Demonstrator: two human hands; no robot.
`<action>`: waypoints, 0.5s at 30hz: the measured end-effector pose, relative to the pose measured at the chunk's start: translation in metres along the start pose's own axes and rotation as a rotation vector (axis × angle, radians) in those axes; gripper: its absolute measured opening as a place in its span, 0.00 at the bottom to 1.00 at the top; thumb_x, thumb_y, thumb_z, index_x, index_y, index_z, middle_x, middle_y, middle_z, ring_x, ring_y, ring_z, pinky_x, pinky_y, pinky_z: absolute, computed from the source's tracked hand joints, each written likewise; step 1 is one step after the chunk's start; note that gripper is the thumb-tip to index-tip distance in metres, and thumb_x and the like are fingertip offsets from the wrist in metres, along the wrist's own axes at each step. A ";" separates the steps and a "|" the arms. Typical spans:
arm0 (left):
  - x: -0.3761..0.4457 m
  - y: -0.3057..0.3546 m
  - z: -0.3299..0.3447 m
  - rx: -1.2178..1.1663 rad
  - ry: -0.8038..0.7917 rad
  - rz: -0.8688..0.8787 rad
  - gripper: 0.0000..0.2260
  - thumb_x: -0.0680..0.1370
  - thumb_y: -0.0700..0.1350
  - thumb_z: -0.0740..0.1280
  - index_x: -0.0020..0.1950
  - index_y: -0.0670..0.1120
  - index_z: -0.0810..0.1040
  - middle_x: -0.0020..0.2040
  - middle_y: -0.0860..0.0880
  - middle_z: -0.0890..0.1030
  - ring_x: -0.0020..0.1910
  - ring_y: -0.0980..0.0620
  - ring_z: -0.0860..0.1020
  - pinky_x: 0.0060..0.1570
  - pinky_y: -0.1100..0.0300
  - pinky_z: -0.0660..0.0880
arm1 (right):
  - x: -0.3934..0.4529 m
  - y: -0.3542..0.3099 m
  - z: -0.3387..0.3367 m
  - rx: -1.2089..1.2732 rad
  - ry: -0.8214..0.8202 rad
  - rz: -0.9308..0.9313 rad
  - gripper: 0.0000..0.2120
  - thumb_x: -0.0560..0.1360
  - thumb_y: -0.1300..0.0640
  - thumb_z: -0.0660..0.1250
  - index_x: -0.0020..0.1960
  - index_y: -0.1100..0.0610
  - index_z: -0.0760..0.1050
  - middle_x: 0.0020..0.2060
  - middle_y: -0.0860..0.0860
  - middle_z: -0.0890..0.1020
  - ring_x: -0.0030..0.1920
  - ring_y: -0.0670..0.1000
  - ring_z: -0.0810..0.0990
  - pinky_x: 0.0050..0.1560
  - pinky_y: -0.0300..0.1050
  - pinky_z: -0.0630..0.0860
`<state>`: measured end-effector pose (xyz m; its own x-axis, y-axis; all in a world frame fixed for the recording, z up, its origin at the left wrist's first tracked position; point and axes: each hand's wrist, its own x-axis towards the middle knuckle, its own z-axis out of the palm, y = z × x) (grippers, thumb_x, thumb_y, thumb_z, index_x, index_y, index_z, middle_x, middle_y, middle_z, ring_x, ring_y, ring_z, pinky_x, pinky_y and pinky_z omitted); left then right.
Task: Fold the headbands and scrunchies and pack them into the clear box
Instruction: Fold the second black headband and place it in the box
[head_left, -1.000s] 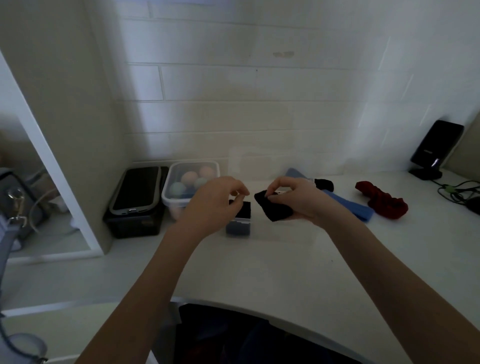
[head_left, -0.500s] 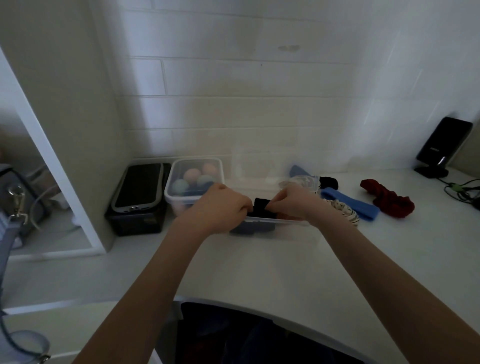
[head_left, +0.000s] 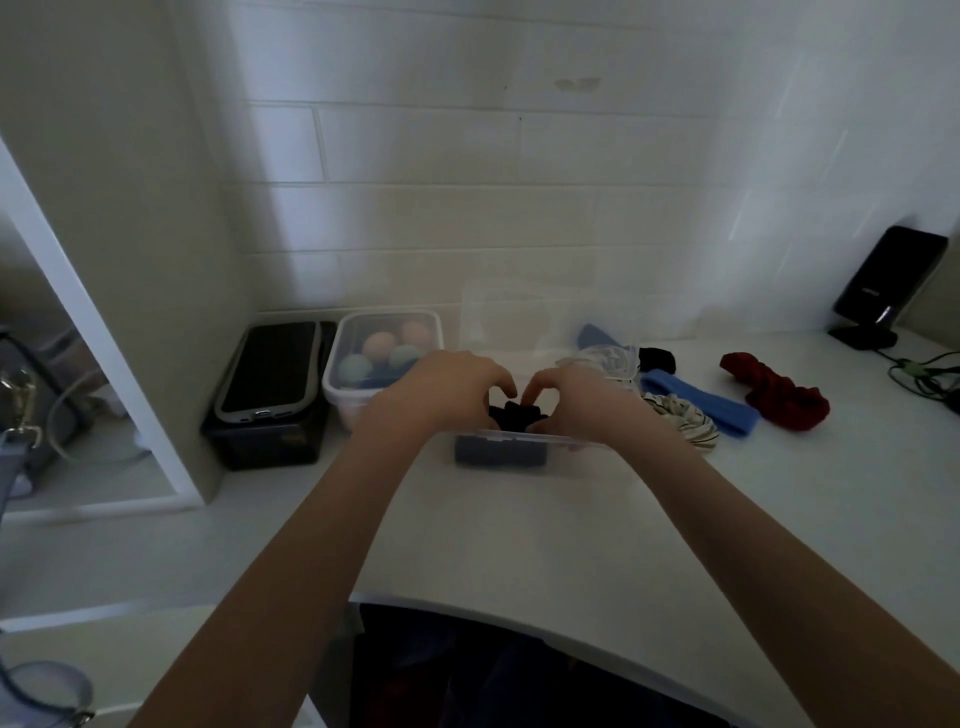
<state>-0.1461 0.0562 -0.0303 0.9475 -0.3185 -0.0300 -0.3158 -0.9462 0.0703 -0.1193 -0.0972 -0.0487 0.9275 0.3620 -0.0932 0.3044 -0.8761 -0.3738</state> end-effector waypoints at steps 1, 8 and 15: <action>0.002 0.000 0.001 0.021 0.005 0.010 0.19 0.74 0.53 0.67 0.64 0.55 0.73 0.55 0.52 0.82 0.55 0.51 0.77 0.52 0.56 0.73 | -0.001 -0.001 -0.001 0.005 -0.029 0.014 0.16 0.72 0.55 0.71 0.59 0.54 0.77 0.51 0.55 0.78 0.45 0.57 0.82 0.47 0.51 0.82; 0.013 0.002 0.006 0.176 -0.052 0.029 0.12 0.75 0.52 0.64 0.58 0.58 0.78 0.51 0.52 0.82 0.47 0.50 0.78 0.43 0.59 0.71 | -0.003 -0.008 -0.009 -0.139 -0.137 -0.038 0.18 0.73 0.50 0.69 0.62 0.52 0.78 0.39 0.51 0.79 0.35 0.49 0.76 0.34 0.36 0.71; 0.018 0.003 0.013 0.140 -0.059 -0.005 0.12 0.76 0.48 0.64 0.58 0.56 0.78 0.51 0.51 0.81 0.42 0.51 0.75 0.40 0.59 0.68 | 0.005 -0.011 -0.005 -0.212 -0.151 -0.009 0.26 0.66 0.46 0.75 0.61 0.52 0.77 0.45 0.52 0.82 0.40 0.50 0.78 0.44 0.42 0.76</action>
<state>-0.1312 0.0467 -0.0435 0.9458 -0.3124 -0.0885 -0.3187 -0.9453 -0.0691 -0.1170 -0.0875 -0.0401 0.8864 0.3997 -0.2337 0.3660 -0.9140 -0.1750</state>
